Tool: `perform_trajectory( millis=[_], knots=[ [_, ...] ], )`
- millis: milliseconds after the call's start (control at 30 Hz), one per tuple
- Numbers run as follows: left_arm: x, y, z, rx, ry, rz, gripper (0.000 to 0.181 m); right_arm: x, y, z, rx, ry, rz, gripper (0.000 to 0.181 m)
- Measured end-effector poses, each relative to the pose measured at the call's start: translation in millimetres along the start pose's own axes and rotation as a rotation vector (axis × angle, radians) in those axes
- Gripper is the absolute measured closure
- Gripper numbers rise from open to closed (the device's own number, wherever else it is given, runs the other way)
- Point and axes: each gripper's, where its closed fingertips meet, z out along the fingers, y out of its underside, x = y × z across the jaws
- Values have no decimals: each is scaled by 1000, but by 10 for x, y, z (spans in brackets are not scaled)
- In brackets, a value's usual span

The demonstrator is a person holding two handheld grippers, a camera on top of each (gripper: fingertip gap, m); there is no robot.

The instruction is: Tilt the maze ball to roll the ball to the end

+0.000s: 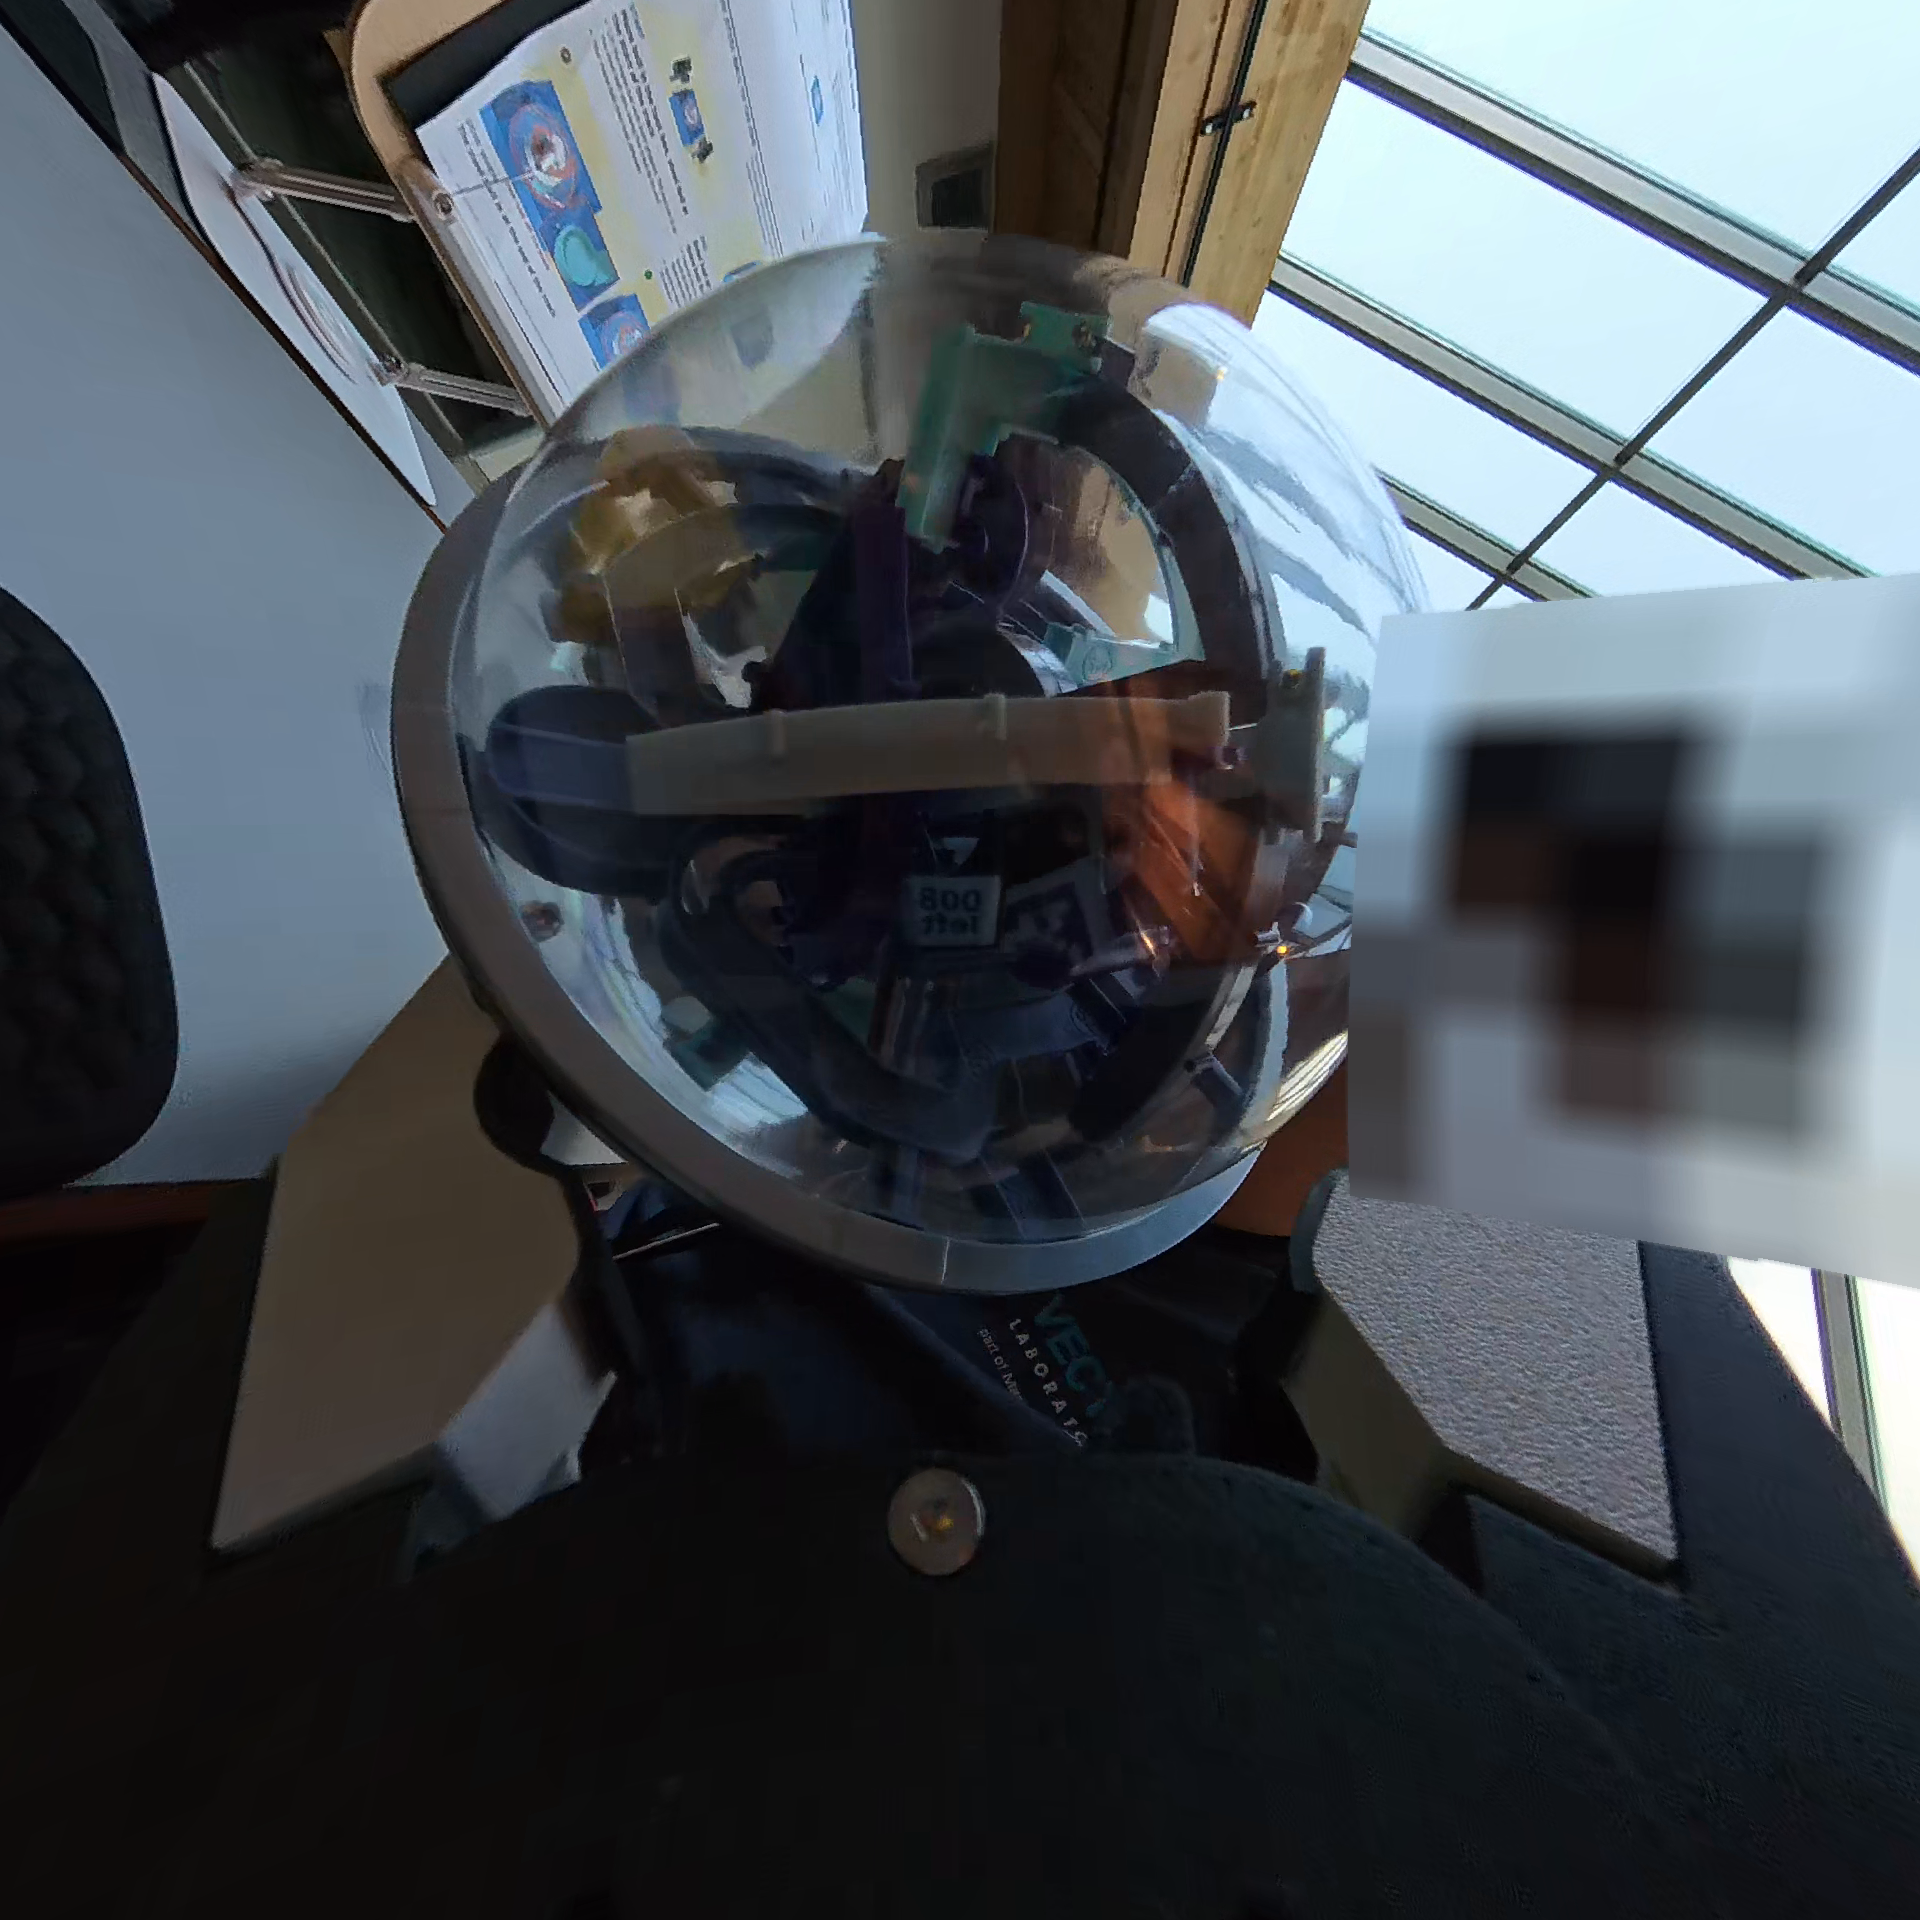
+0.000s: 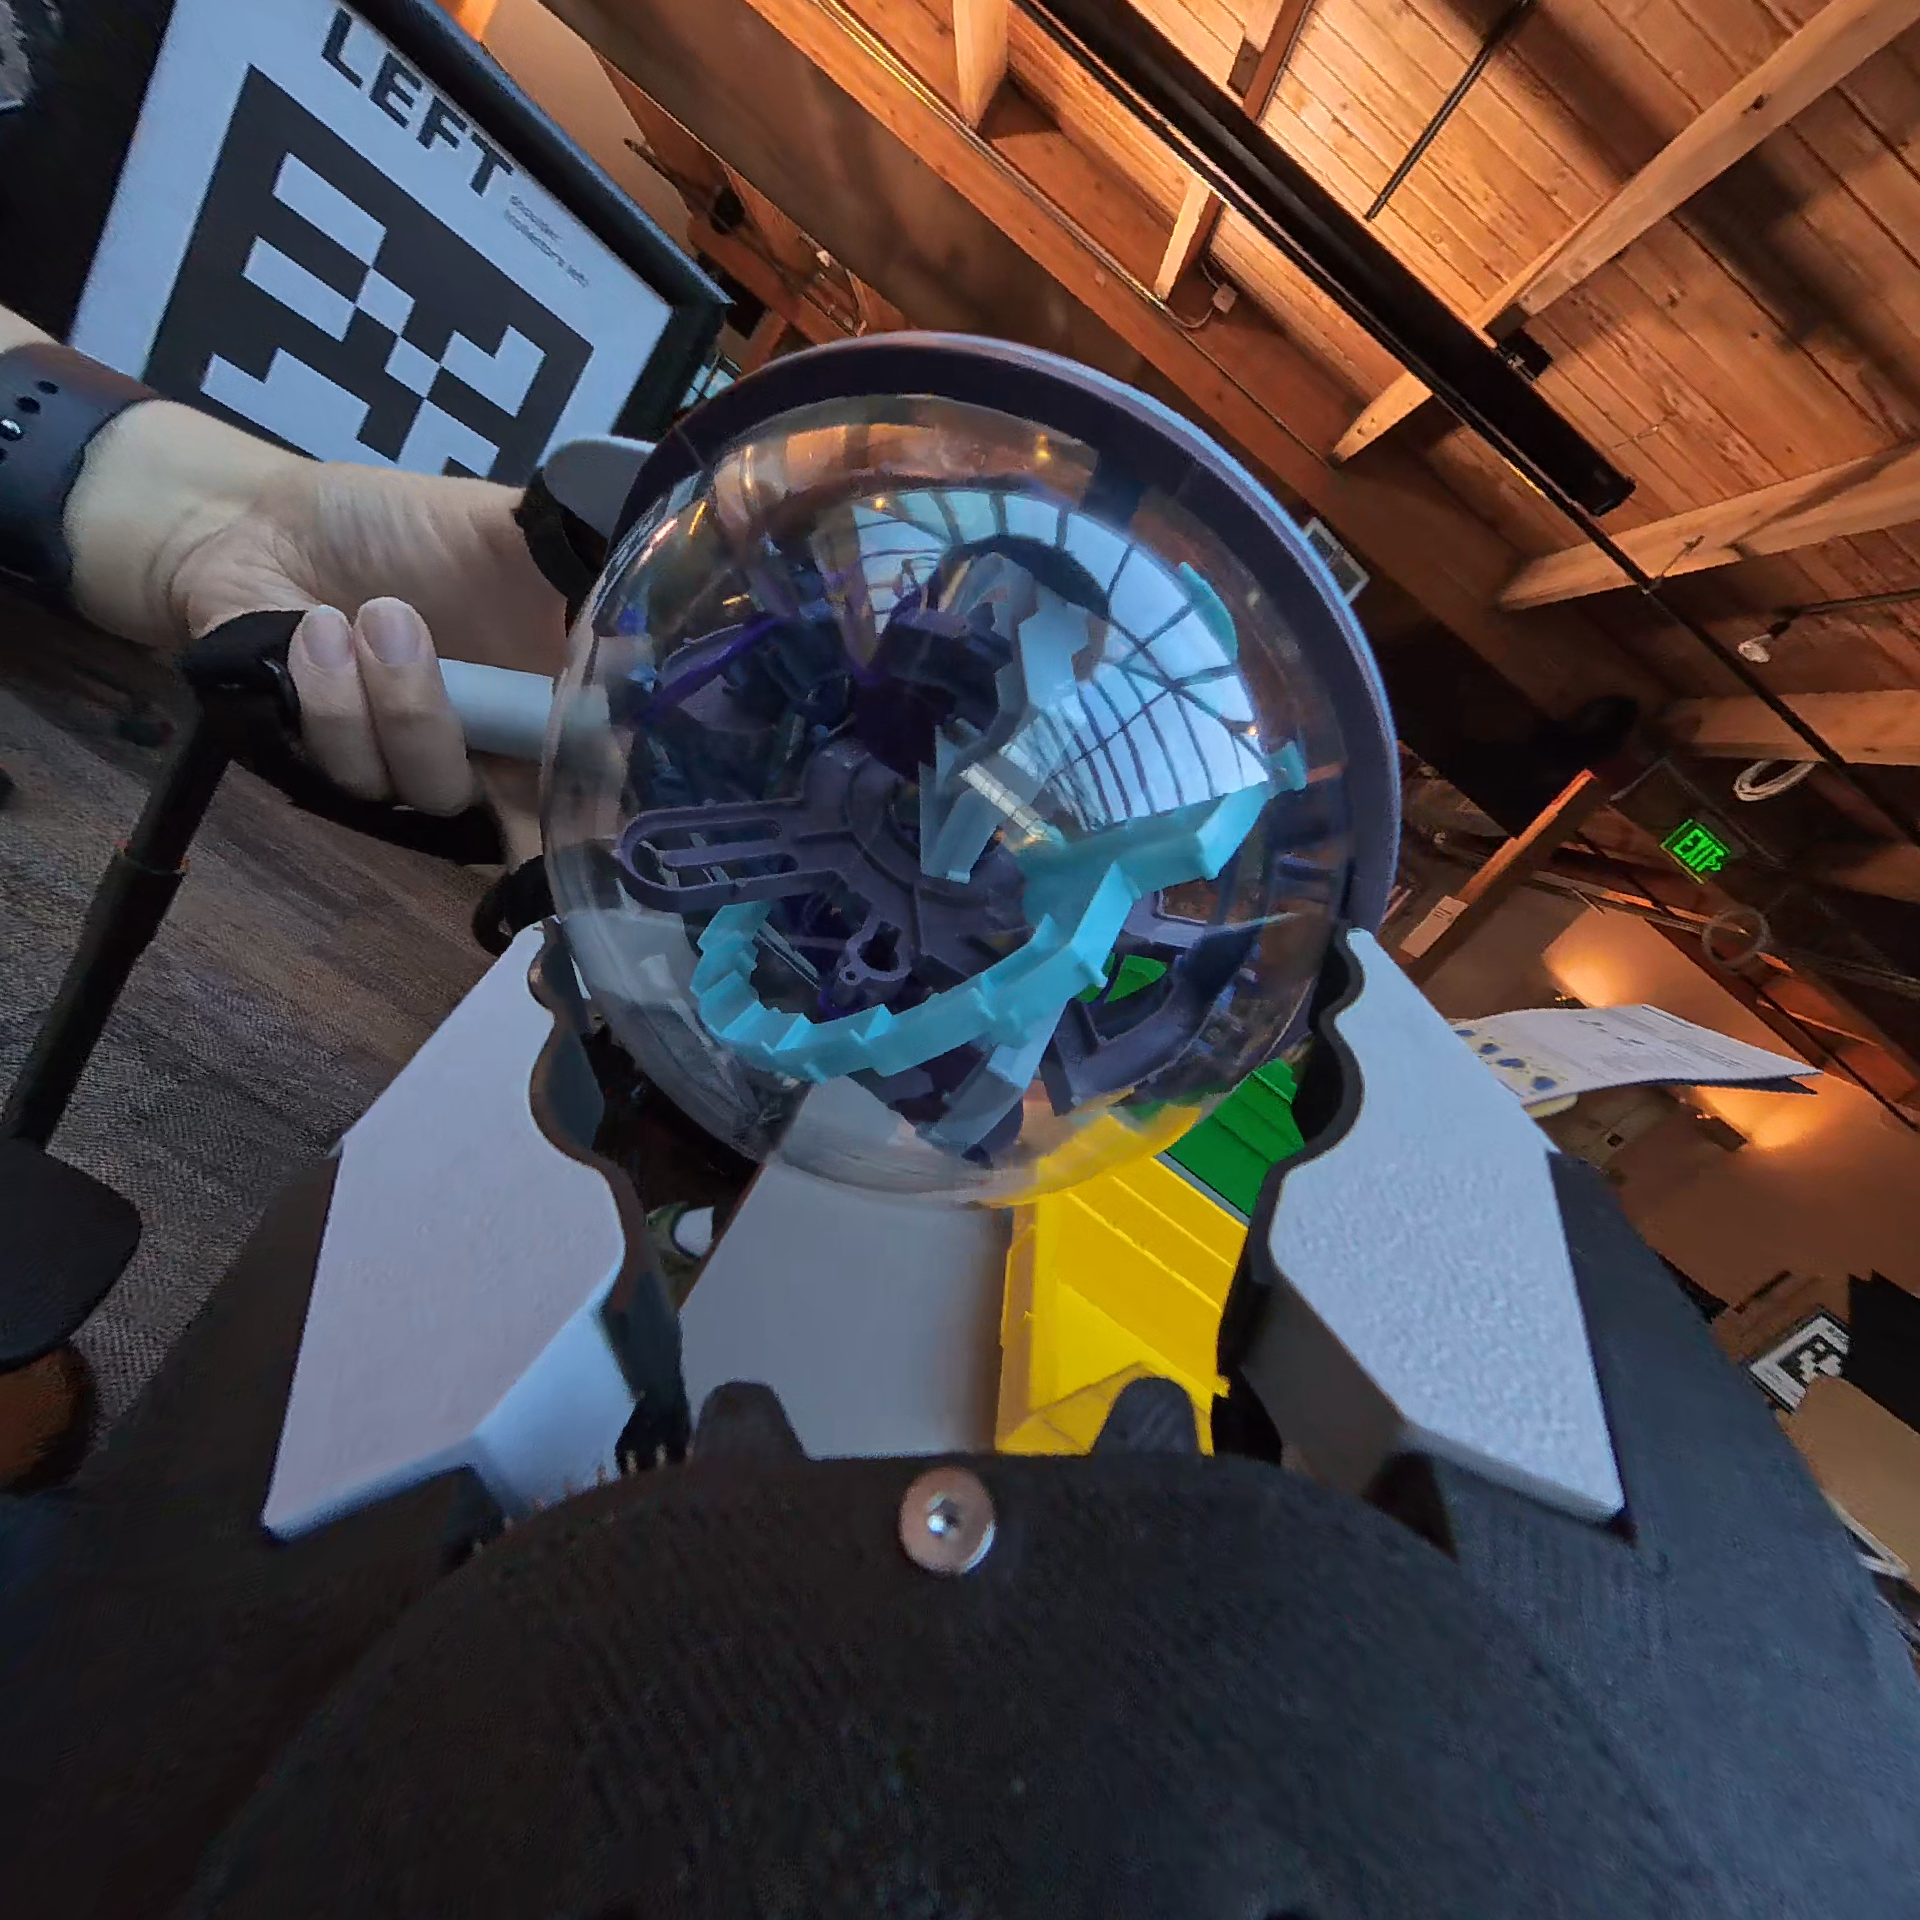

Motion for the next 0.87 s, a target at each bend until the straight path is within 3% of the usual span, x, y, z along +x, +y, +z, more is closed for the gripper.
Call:
perform_trajectory(
  millis=[400, 533, 867],
  knots=[
    [85, -23, -377, 66, 159, 65, 29, -216, -91, 268, 43, -25, -200, 41],
    [5, 14, -361, 28, 161, 73, 28, -188, -74, 239, 24, -15, -254, 30],
    [-174, 154, -81, -170, 97, 29, 33, -111, -24, 10, -39, -73, -288, 26]
  ],
)
